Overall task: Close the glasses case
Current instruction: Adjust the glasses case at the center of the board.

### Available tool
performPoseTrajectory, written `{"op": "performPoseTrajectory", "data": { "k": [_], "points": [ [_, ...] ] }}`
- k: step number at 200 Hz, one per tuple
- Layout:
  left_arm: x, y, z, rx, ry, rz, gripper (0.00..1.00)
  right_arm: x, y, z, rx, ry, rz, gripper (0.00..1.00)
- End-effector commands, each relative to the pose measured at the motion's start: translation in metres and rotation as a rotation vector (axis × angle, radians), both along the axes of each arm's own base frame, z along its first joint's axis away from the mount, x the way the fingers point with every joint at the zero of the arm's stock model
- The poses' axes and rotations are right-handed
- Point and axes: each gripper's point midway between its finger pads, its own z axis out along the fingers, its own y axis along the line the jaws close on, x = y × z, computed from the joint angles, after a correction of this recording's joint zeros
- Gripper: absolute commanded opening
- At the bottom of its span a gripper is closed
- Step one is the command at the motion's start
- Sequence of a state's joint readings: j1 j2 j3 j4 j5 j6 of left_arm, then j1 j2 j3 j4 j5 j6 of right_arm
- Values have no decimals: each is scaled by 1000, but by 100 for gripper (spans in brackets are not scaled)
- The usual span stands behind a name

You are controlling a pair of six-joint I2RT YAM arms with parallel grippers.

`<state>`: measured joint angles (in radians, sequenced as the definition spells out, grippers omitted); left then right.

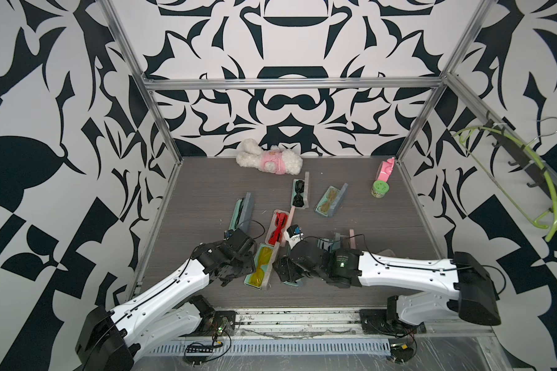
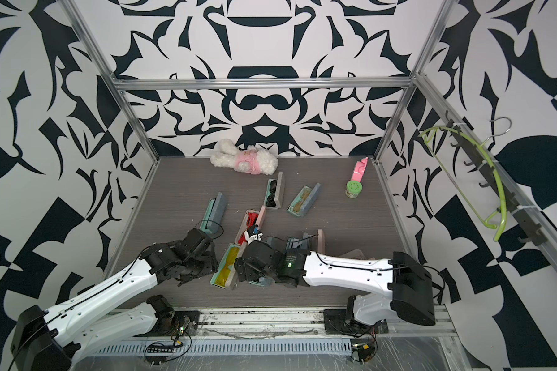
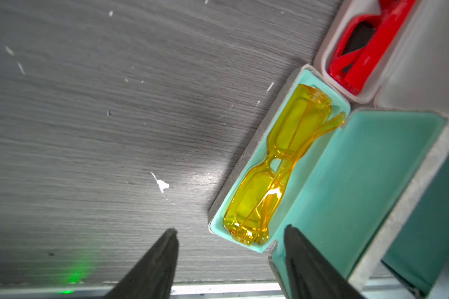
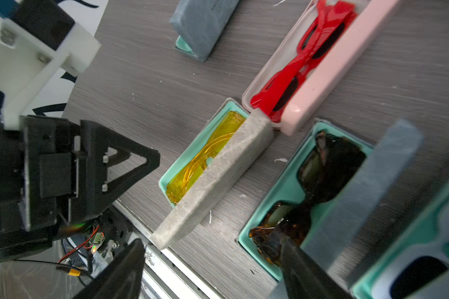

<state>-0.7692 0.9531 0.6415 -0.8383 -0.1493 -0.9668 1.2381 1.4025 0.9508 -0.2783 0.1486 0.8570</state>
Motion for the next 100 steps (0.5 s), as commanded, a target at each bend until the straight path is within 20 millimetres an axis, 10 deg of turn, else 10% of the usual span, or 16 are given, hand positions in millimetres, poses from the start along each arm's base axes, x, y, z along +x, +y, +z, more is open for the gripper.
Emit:
{"op": "performPoseTrajectory", "data": {
  "k": [1,100],
  "points": [
    [-1,-2,-9,-21,3,28,64,-3,34,17,118,45,15,78],
    [-12,-4,-39,-54,58,33,48,3,42,-11,89,81,-50,60]
  ]
}}
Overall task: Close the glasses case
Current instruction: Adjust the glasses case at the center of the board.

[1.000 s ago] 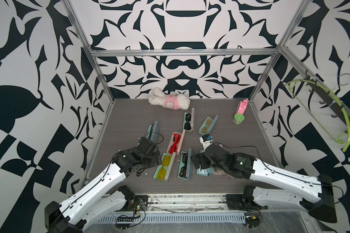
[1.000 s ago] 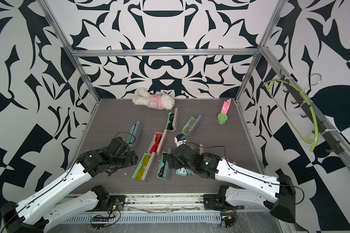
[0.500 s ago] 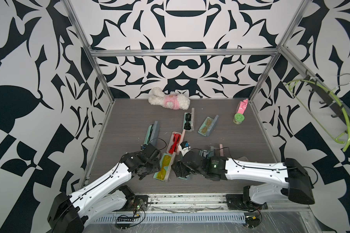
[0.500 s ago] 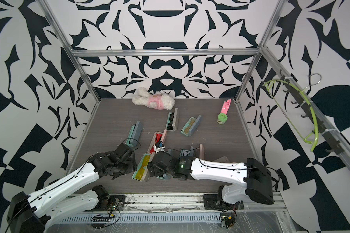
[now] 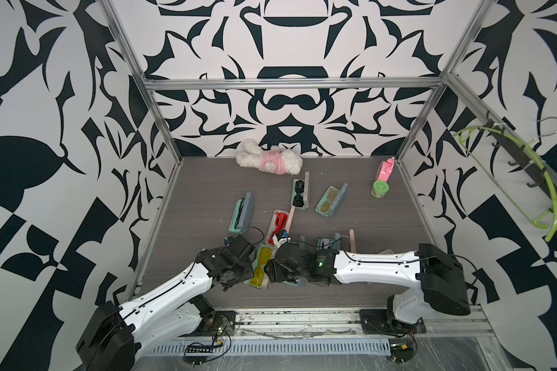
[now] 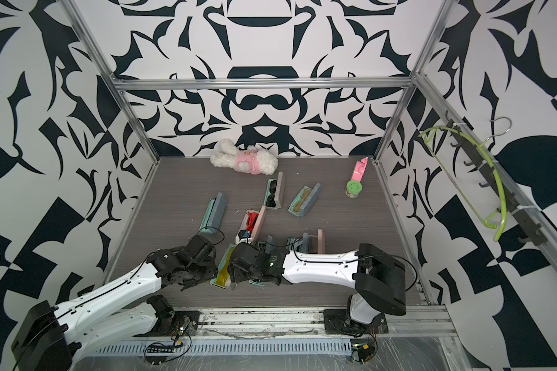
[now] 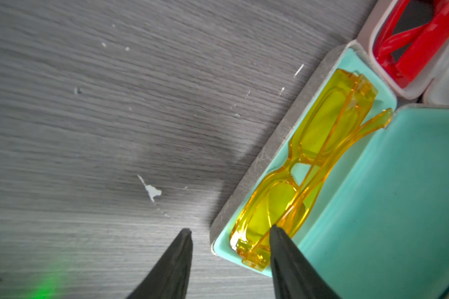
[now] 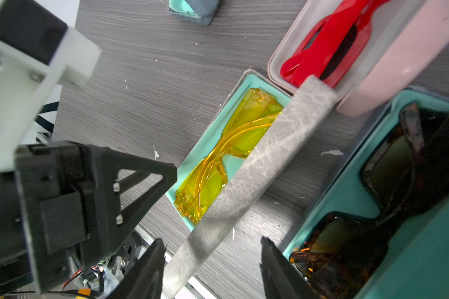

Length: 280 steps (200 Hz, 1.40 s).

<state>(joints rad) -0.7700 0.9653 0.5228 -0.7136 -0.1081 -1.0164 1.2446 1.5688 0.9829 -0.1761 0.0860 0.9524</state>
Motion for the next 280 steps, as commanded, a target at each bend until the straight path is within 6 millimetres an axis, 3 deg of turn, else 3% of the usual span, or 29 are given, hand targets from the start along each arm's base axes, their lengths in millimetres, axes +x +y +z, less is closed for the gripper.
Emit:
{"op": "performPoseTrajectory", "data": {
  "k": [1,50,105,176,247,280],
  "points": [
    [-5,-1,-7,-17,16,1,48,6,10,24,71,-29,-31,59],
    [-12,2,-15,-30,30,8,38,9,16,19,72,-30,-36,52],
    [-15,0,-17,-65,31,12,34,13,22,7,45,-29,-42,46],
    [-17,-8,-20,-115,37,8,23,23,26,11,13,-64,-36,44],
    [-19,-14,-18,-179,20,12,23,37,38,6,24,-38,-15,43],
    [-18,-13,-12,-197,-1,19,23,39,38,20,42,-62,-7,43]
  ]
}}
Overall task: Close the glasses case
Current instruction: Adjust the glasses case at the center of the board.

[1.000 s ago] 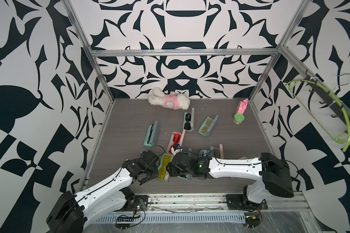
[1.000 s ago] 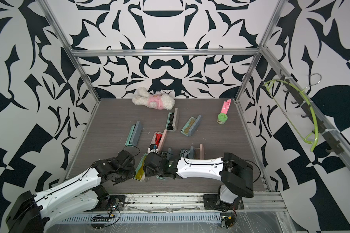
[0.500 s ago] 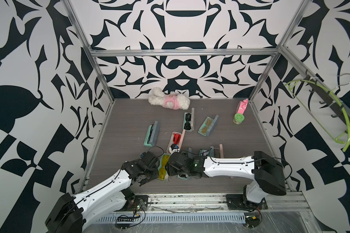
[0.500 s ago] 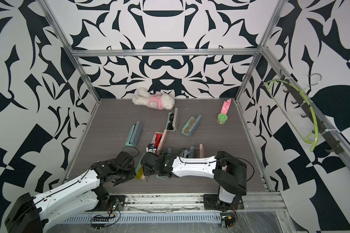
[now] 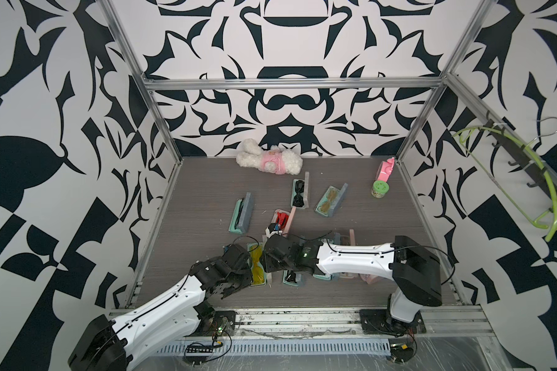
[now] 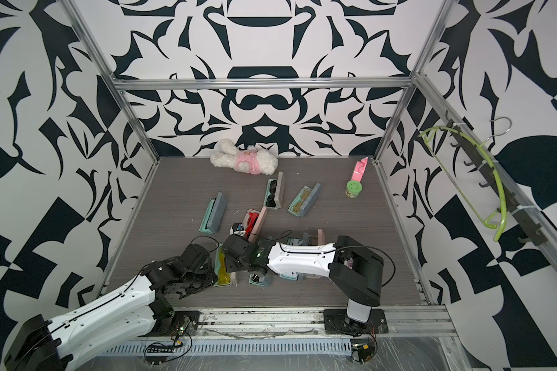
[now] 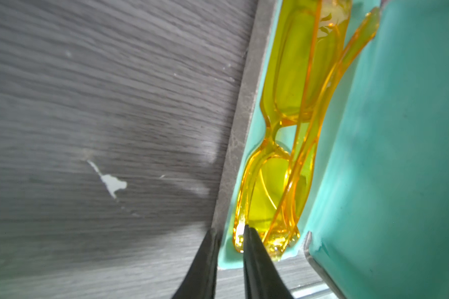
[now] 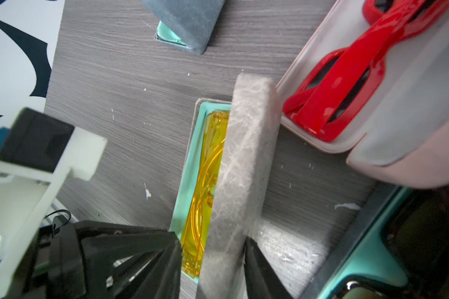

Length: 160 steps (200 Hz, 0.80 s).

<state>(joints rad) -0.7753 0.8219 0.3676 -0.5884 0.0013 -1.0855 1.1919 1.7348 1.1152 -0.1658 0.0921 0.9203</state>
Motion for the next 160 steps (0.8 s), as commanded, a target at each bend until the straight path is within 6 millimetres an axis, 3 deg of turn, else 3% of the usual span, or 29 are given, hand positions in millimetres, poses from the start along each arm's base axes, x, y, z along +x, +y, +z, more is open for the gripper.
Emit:
{"op": "performPoseTrajectory", "data": {
  "k": [1,32,73,118,160],
  "points": [
    [-1,-1,3,-27,-11,5,23,5,13,36,73,-49,26,43],
    [-1,7,7,7,-24,21,30,6,7,51,72,-67,37,46],
    [5,14,7,65,-36,34,45,17,-12,53,85,-64,11,52],
    [16,12,14,82,-69,42,46,16,-14,60,168,-18,73,55],
    [22,12,13,83,-66,42,44,15,-13,52,198,29,105,54]
  ]
}}
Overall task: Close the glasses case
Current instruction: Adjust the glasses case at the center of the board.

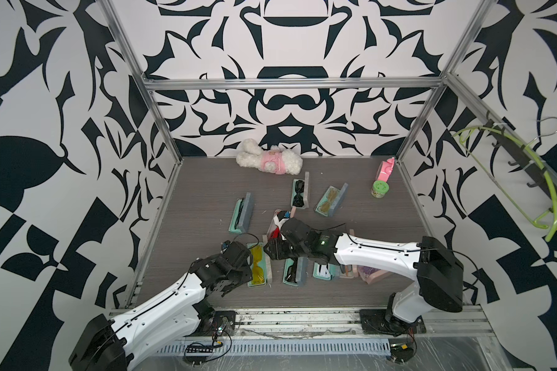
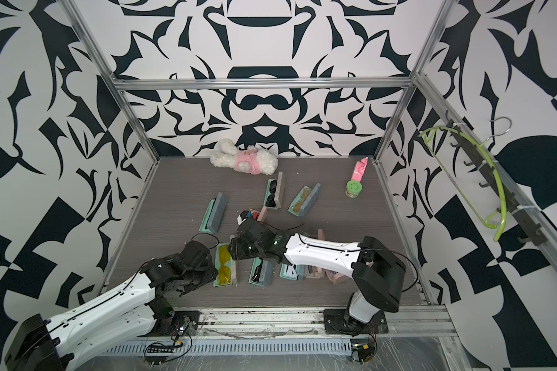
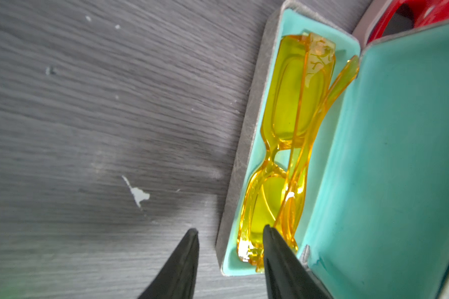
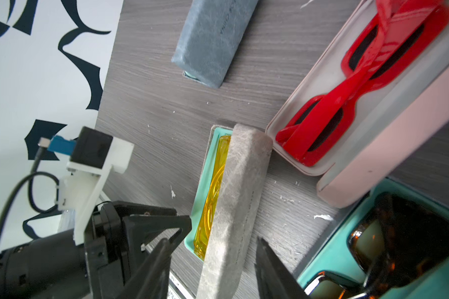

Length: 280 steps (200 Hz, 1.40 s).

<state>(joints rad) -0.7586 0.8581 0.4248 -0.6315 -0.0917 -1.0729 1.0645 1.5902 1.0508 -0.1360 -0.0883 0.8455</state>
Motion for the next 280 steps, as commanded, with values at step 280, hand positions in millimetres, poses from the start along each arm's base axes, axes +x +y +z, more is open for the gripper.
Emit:
{"op": "performPoseTrajectory", "data": {
  "k": [280],
  "points": [
    [7,3,-19,-38,24,-10,21,-7,2,-21,44,56,60,36]
  ]
}}
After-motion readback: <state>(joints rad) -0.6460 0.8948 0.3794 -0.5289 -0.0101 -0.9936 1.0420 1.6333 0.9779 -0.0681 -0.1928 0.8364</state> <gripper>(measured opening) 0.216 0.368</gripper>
